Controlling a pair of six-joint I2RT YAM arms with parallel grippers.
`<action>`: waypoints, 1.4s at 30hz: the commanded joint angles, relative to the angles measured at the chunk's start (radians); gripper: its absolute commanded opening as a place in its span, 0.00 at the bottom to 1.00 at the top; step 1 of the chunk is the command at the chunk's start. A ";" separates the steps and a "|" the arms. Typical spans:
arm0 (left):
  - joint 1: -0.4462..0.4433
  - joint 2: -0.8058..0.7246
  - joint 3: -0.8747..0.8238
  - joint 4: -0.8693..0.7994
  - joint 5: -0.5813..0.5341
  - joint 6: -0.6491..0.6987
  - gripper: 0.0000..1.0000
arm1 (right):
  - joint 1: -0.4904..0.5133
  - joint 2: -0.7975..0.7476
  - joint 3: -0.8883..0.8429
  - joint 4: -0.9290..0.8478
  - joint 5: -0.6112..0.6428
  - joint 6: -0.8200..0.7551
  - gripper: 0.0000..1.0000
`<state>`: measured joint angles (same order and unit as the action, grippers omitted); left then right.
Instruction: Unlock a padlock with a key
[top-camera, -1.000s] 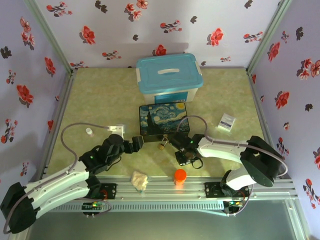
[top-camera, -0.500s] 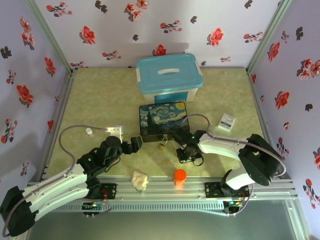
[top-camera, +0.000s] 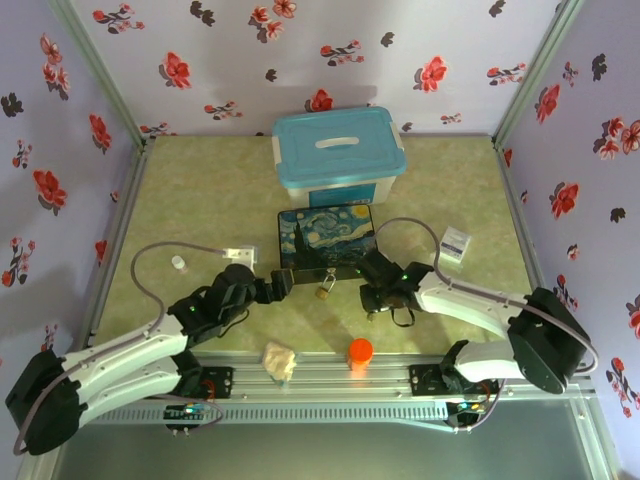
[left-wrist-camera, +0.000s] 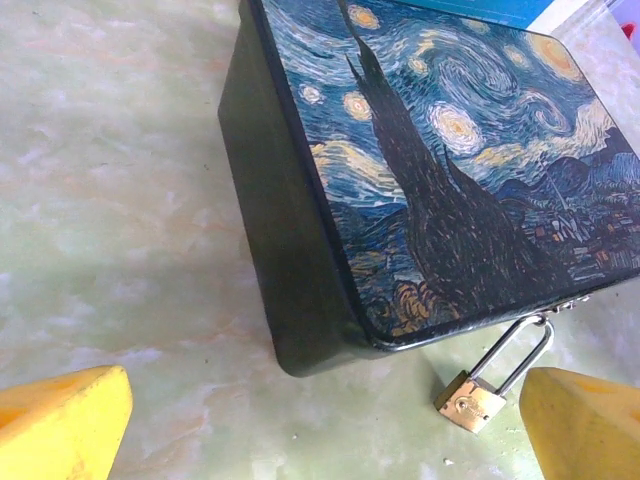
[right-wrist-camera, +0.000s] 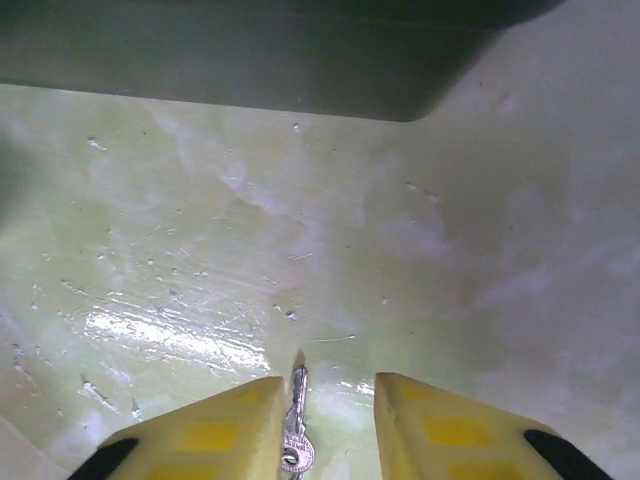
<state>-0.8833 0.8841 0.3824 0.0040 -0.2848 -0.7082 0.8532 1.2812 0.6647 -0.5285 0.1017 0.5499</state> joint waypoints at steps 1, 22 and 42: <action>0.000 0.029 0.061 0.020 0.013 -0.006 1.00 | 0.000 -0.032 -0.031 0.025 -0.029 -0.075 0.34; -0.019 0.152 0.129 0.044 0.018 -0.050 1.00 | 0.096 0.031 -0.132 0.109 -0.063 0.050 0.28; -0.019 0.148 0.105 0.075 0.016 -0.044 1.00 | 0.129 -0.041 -0.158 0.090 -0.019 0.137 0.00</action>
<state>-0.8932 1.0477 0.4873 0.0467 -0.2653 -0.7467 0.9691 1.2663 0.5282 -0.4004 0.1242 0.6666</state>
